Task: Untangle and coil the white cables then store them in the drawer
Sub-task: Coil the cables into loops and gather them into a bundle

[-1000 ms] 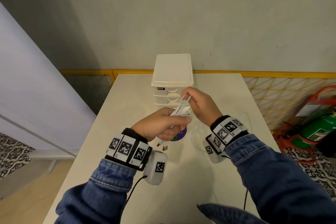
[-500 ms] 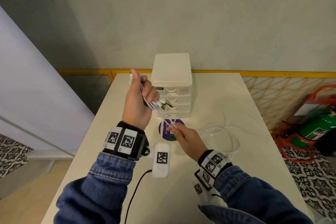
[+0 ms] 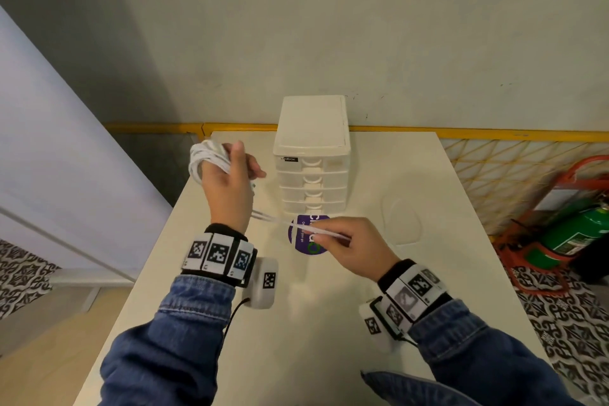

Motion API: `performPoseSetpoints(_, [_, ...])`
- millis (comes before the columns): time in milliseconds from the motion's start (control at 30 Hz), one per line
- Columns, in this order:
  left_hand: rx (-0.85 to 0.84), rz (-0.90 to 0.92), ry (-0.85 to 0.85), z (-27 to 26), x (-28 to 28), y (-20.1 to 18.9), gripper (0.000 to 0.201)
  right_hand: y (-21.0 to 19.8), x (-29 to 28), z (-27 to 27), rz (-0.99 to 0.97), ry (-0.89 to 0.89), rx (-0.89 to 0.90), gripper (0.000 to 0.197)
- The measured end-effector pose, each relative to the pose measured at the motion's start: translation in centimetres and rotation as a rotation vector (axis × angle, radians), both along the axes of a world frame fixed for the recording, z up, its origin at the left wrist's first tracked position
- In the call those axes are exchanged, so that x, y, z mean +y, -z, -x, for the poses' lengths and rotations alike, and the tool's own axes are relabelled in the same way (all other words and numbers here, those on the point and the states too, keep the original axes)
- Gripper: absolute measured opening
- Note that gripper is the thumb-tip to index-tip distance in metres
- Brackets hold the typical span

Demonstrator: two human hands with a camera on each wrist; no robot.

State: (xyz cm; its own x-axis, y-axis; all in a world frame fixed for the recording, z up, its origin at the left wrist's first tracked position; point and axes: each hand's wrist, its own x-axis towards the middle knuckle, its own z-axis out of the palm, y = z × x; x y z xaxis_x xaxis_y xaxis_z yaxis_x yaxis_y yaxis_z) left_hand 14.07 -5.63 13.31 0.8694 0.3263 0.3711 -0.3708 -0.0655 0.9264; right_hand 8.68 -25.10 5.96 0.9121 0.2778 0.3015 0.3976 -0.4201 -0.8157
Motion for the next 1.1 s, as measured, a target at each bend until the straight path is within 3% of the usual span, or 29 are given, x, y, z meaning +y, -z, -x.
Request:
performPoseSetpoints(133, [0.147, -0.447, 0.188, 0.4, -0.7, 1.3, 0.048, -2.9, -0.5, -0.9, -0.060, 0.040, -0.116, 0.023])
performPoseSetpoints(200, [0.239, -0.531, 0.374, 1.0, -1.5, 1.6, 0.057, -4.3, -0.7, -1.2, -0.028, 0.067, -0.195, 0.020])
performPoseSetpoints(367, [0.489, -0.379, 0.788, 2.4, -3.3, 1.5, 0.085, -6.0, -1.7, -2.1, 0.013, 0.154, -0.258, 0.013])
performPoseSetpoints(400, [0.516, -0.348, 0.847, 2.5, -3.5, 1.4, 0.085, -6.0, -2.1, -2.4, 0.033, 0.175, -0.251, 0.013])
performPoseSetpoints(467, [0.531, -0.314, 0.928, 2.9, -4.0, 1.0, 0.064, -5.8, -2.9, -3.2, 0.101, 0.198, -0.278, 0.020])
performPoseSetpoints(533, [0.540, -0.290, 0.970, 3.2, -4.3, 0.8, 0.039, -5.6, -3.4, -3.8, 0.186, 0.160, -0.336, 0.029])
performPoseSetpoints(667, [0.575, -0.234, 1.031, 3.5, -4.6, 0.4, 0.032, -5.2, -3.5, -4.1, 0.301, 0.081, -0.355, 0.038])
performPoseSetpoints(800, [0.547, -0.131, 1.091, 3.6, -4.3, 0.0, 0.025, -3.3, -3.4, -4.5, 0.354, 0.116, -0.226, 0.024])
performPoseSetpoints(1000, [0.524, -0.051, 1.049, 3.2, -3.1, 0.0, 0.030, -2.6, -3.8, -4.7, 0.351, 0.192, -0.232, 0.030])
performPoseSetpoints(1100, [0.467, 0.070, 1.046, 2.8, -2.3, -0.2, 0.034, -2.1, -4.7, -4.7, 0.398, 0.172, -0.225, 0.042])
